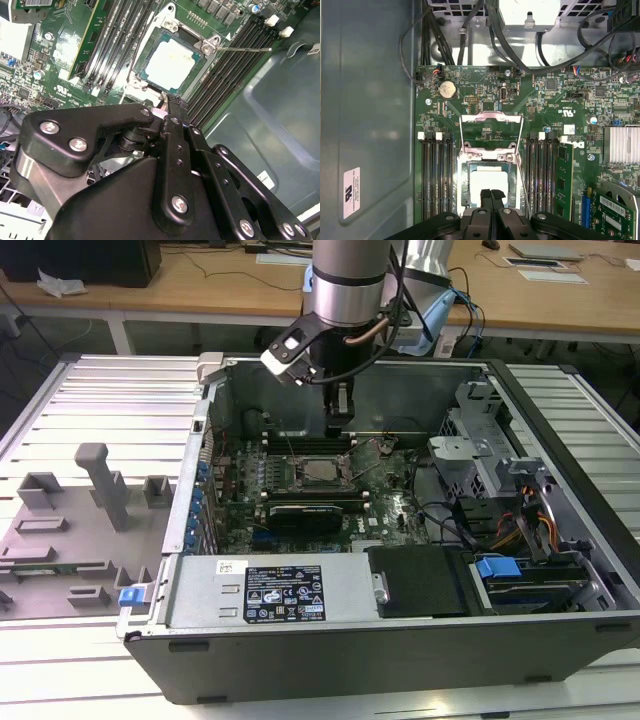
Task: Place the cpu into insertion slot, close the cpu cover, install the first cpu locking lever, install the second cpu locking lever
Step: 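Close the cpu cover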
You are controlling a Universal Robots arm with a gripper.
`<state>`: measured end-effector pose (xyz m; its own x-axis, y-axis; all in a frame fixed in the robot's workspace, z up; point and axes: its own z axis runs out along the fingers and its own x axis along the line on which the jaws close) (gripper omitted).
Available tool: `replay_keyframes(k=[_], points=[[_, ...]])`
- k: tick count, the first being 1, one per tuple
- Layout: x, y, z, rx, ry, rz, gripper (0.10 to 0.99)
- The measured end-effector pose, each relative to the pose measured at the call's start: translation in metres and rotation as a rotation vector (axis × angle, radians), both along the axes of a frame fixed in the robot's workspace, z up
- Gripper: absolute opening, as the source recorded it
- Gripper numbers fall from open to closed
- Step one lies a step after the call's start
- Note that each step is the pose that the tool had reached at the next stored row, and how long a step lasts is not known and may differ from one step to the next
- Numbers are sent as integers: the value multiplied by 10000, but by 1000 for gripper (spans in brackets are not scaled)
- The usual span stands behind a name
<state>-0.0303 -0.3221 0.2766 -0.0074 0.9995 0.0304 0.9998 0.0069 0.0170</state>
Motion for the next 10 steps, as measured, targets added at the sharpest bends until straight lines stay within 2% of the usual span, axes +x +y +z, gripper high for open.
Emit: replay_keyframes(k=[10], points=[[48,0,0,0,0,0,106]])
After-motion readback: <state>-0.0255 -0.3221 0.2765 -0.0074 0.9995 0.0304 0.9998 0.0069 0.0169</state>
